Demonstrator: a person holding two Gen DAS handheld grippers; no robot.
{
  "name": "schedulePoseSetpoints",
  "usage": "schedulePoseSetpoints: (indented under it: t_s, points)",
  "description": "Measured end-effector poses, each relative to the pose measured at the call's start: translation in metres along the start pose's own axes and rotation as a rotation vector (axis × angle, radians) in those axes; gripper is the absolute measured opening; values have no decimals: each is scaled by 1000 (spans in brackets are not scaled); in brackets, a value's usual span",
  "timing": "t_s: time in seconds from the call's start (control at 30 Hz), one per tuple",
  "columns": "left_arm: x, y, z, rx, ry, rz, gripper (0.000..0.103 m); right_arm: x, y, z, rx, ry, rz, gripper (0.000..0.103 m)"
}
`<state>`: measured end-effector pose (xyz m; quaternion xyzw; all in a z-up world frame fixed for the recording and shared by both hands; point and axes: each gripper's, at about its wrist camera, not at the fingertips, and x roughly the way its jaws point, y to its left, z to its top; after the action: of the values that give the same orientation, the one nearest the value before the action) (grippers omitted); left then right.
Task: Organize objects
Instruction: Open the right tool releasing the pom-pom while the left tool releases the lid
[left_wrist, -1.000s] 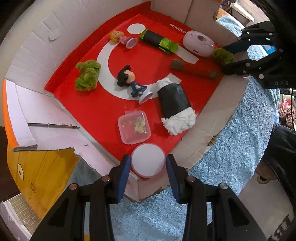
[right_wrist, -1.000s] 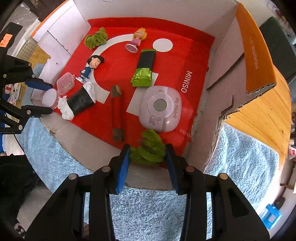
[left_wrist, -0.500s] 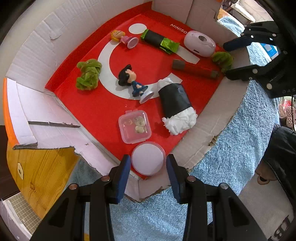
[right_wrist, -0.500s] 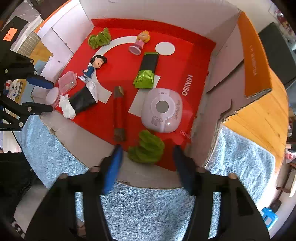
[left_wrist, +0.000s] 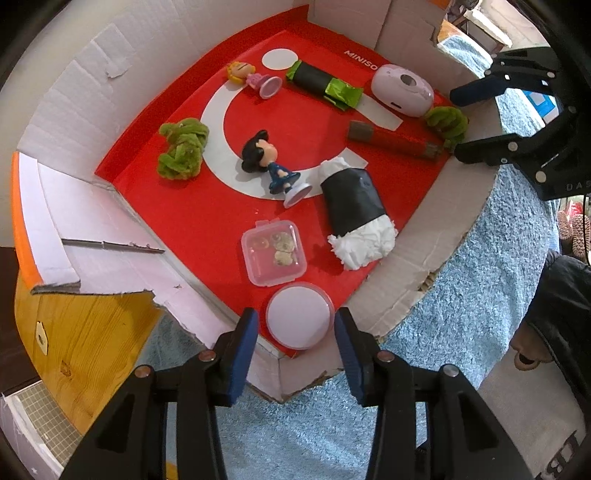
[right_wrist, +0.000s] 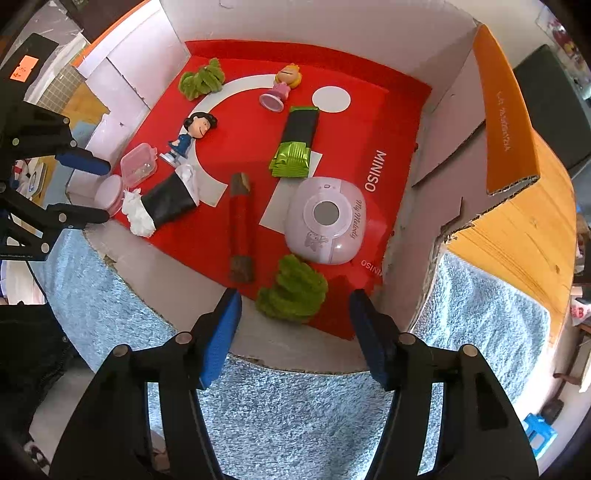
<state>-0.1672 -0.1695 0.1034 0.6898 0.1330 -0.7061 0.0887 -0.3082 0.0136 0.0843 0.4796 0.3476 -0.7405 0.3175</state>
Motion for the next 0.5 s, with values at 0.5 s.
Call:
schedulePoseSetpoints:
  t_s: [0.5]
  points:
    - [-33,11,-7,-56,-42,-5,52,-12,4,-10,-2,-21,-24,61]
